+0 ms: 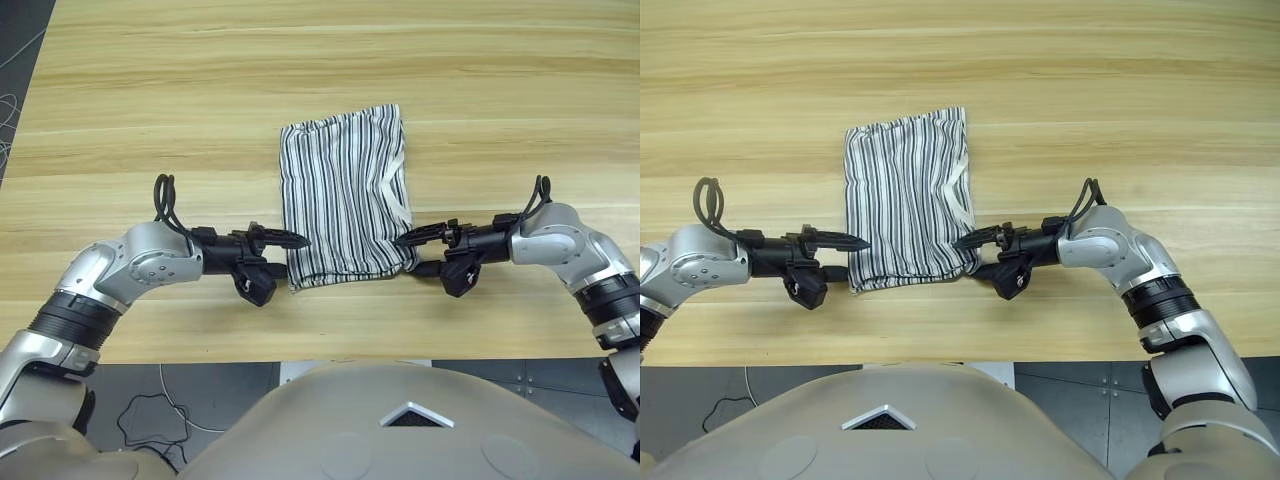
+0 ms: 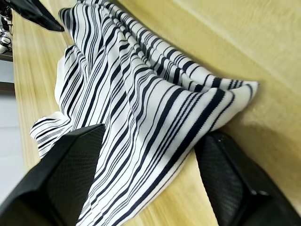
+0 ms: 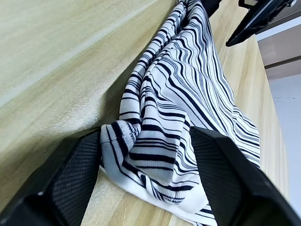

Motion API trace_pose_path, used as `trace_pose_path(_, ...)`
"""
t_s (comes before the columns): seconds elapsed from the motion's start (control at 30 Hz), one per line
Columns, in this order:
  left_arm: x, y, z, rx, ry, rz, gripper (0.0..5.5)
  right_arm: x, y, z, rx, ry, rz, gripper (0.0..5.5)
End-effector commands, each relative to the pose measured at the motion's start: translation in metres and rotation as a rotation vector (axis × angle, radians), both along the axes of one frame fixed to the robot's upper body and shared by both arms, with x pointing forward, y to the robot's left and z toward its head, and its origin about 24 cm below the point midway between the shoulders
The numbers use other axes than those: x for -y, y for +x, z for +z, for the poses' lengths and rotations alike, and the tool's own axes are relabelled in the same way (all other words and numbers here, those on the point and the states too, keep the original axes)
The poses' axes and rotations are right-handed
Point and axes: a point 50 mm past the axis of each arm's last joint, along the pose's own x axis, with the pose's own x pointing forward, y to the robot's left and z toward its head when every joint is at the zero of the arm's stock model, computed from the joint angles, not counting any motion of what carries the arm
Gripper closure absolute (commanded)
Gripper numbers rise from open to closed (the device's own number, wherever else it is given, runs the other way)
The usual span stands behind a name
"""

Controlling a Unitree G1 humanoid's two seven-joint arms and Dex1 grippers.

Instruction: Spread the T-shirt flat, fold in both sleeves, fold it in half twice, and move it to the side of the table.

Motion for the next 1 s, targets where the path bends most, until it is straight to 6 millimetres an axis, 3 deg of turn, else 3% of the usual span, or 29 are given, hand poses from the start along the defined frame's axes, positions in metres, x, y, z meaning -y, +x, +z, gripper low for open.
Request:
trace_pose_path(0.03, 0.001, -0.007, -0.008, -0.056, 0.051, -0.011, 2.1, -0.001, -0.002, -0.011, -0.025, -0.062, 0.013, 2.2)
trace_pose_path(0.1, 0.003, -0.006, -0.007, -0.059, 0.044, -0.013, 2.08, -0.002, -0.002, -0.013, -0.04, -0.063, 0.013, 2.4)
trace_pose_path(0.57, 0.011, 0.006, -0.003, -0.044, 0.043, 0.028, 4.1, -0.005, -0.005, -0.016, -0.098, -0.049, 0.0, 4.69)
trace_pose_path(0.67, 0.006, 0.01, -0.01, -0.043, 0.049, 0.044, 4.57, -0.007, -0.004, -0.015, -0.121, -0.036, -0.024, 5.2)
trace_pose_path(0.87, 0.009, 0.011, -0.01, -0.077, 0.034, 0.031, 5.32, -0.012, -0.001, -0.011, -0.113, -0.024, -0.022, 5.34)
trace_pose_path(1.0, 0.011, 0.012, -0.004, -0.094, 0.006, 0.034, 5.37, -0.014, -0.002, -0.003, -0.188, 0.025, -0.047, 5.35)
